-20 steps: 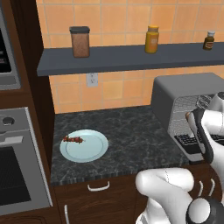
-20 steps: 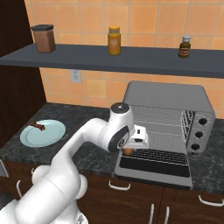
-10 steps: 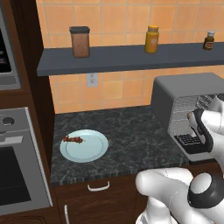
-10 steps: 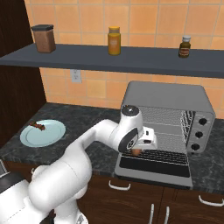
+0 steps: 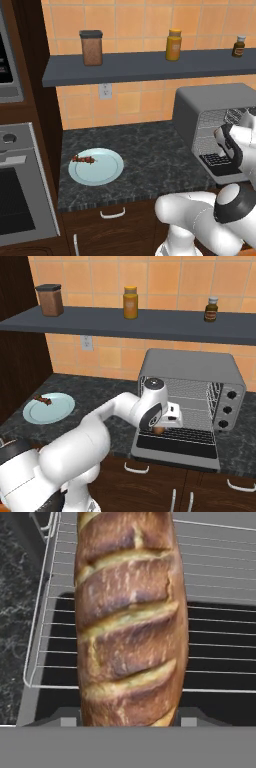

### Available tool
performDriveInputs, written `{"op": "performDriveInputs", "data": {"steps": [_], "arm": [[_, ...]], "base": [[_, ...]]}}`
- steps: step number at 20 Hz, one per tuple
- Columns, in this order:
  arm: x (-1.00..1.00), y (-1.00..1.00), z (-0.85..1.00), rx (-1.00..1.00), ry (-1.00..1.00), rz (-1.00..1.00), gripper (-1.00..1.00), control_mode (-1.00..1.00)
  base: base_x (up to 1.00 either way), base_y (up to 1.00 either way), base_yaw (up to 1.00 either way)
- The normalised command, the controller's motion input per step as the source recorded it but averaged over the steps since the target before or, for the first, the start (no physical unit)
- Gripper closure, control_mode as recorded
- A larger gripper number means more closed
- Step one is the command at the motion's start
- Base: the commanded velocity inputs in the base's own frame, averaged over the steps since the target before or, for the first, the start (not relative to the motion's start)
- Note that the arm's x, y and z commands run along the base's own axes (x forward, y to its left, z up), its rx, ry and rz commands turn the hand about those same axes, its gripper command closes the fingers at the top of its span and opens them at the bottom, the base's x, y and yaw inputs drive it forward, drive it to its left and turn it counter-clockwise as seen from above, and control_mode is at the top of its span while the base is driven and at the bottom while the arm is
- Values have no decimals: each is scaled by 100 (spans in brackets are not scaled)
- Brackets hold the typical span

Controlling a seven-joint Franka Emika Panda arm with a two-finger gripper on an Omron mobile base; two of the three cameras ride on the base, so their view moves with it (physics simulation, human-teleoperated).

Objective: Pick up the kebab skewer and baguette bread, and place them inside the toaster oven. Close the toaster oven door and start by setting the timer.

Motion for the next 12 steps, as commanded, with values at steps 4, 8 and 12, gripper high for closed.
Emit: {"op": "performDriveInputs", "data": {"steps": [4, 8, 12], "arm": [[18, 0, -6, 0, 0, 2, 100, -100], [21, 1, -15, 0, 0, 5, 100, -100], [33, 0, -11, 0, 1, 5, 100, -100]], "base": [[0, 0, 0], [0, 0, 0], [0, 0, 0]]}}
